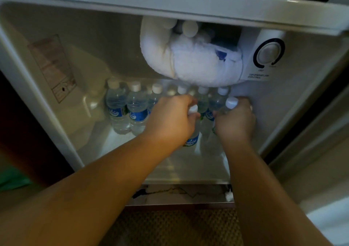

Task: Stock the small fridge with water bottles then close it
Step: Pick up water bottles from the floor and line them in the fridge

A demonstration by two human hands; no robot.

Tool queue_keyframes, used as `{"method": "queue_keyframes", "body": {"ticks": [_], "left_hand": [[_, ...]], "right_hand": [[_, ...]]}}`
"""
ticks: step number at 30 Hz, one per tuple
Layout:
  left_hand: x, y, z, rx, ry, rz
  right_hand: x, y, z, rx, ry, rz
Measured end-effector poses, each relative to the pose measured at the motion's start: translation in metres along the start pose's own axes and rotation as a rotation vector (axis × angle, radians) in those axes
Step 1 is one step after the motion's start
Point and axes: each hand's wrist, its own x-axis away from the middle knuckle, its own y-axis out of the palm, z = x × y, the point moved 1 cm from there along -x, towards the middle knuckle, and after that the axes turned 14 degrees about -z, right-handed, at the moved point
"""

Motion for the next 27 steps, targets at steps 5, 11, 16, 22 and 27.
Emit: {"method": "queue_keyframes", "body": {"ticks": [5, 11, 16, 22, 27], "left_hand": [[-0.010, 0.028, 0.001, 0.051, 0.016, 0.001], [-0.028, 0.051, 0.001, 0.063, 0.038, 0.057], [-0.024, 0.062, -0.013, 0.139, 0.048, -0.031], [-0.034, 0.061, -0.003, 0.228, -0.006, -0.044], [-0.034, 0.057, -0.001, 0.201, -0.040, -0.052]], "right_hand": [[0.002, 0.008, 0.001, -0.002, -0.050, 0.033], [0.012, 0.006, 0.010, 0.091, -0.106, 0.026], [0.013, 0.000, 0.006, -0.010, -0.078, -0.007], [0.011, 0.002, 0.008, -0.061, -0.109, 0.090], [0.012, 0.005, 0.008, -0.127, -0.128, 0.113]]}}
